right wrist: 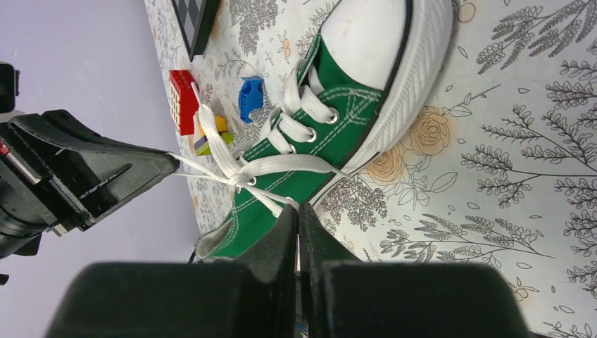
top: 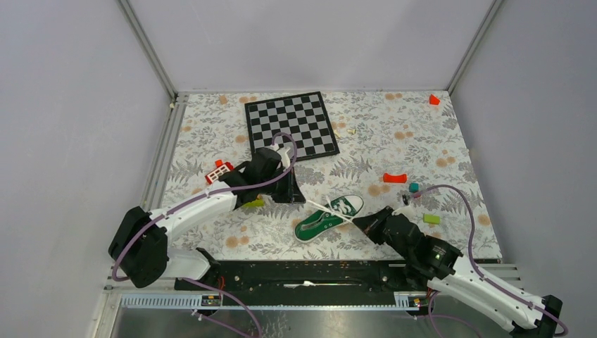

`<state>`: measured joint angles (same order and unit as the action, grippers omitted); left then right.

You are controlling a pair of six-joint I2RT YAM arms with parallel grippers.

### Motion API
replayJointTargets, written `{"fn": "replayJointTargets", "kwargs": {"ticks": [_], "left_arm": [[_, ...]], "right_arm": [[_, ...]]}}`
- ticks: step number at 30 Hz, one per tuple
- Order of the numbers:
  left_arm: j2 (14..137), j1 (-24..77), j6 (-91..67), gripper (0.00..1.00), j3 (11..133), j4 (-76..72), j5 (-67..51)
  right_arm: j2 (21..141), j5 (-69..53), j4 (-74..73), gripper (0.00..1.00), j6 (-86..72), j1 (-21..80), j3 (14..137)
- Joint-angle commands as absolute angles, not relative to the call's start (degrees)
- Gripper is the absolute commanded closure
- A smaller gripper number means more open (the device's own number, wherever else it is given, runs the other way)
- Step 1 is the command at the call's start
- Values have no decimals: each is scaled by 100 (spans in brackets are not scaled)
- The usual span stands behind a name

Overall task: Tie the shoes
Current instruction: Tie the shoelace on the shoe.

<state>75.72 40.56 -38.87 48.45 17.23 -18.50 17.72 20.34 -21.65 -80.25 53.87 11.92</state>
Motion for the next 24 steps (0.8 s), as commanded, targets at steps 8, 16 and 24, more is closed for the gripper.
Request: {"fn": "replayJointTargets", "kwargs": {"ticks": [8,16,24], "left_arm": [[7660,3627,-3636,100,4572,1891,-952],[7671,3468,-3735,100,4269,1712,-947],[7649,3433,-3703,100,4324,1755,-927]], "right_arm": [[1602,2892,-3652,100,-7955,5326,892],[1392,2817,-3725,100,-8152,5326,535],[1685,2829,-3507,100,-8043,5326,605]]}}
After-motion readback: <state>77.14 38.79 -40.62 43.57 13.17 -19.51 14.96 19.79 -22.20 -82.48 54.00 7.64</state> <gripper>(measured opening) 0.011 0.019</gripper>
